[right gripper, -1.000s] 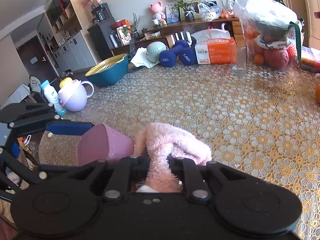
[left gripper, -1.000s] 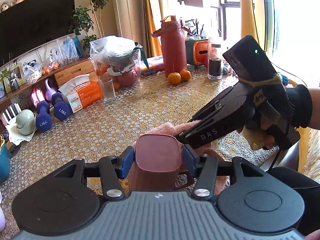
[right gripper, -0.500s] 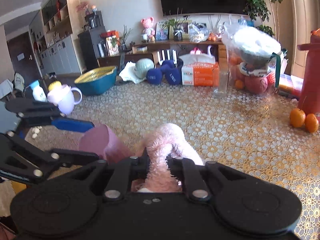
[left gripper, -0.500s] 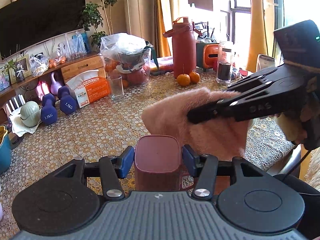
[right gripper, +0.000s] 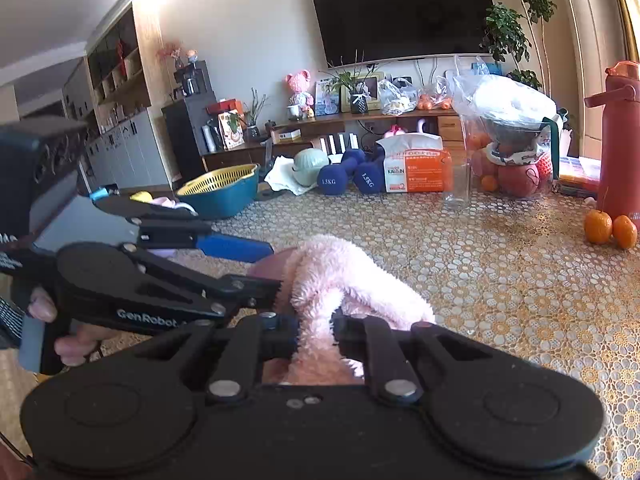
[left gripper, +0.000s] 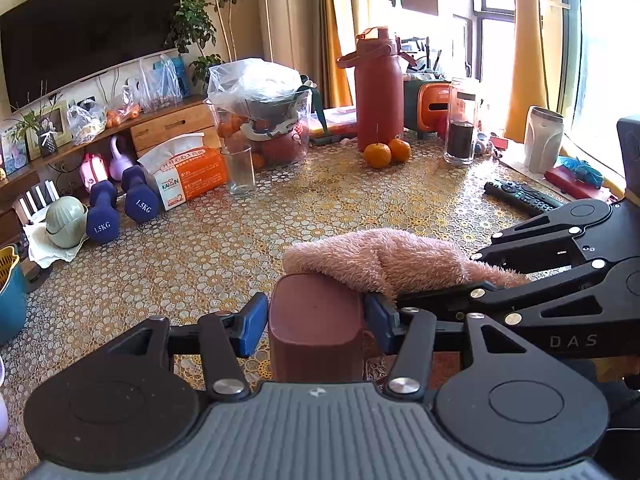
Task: Clean container
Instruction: 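Drag the towel across the cup's rim with the right tool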
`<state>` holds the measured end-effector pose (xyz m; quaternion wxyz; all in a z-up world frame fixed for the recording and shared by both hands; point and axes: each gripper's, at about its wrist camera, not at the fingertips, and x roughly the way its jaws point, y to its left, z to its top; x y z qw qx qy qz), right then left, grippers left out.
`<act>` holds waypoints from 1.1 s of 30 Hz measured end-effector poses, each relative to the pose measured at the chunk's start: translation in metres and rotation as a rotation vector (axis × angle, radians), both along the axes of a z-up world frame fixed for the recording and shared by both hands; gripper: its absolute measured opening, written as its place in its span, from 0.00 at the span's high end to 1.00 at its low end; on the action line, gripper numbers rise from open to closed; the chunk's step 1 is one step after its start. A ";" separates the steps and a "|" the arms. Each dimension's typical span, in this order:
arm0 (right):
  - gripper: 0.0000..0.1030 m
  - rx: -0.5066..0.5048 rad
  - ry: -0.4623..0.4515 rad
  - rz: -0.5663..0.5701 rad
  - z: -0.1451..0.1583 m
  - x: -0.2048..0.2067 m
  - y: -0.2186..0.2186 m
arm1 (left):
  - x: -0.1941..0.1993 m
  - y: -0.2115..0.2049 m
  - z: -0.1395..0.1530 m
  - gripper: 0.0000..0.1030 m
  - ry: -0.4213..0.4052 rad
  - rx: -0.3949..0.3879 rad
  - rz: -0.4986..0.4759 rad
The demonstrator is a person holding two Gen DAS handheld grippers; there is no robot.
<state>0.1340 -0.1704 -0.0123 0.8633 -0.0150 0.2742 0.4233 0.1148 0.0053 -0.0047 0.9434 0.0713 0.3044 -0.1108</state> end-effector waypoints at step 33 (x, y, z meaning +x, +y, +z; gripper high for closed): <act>0.90 -0.204 -0.044 -0.140 -0.028 0.022 0.007 | 0.008 0.009 -0.002 0.49 -0.010 0.028 0.070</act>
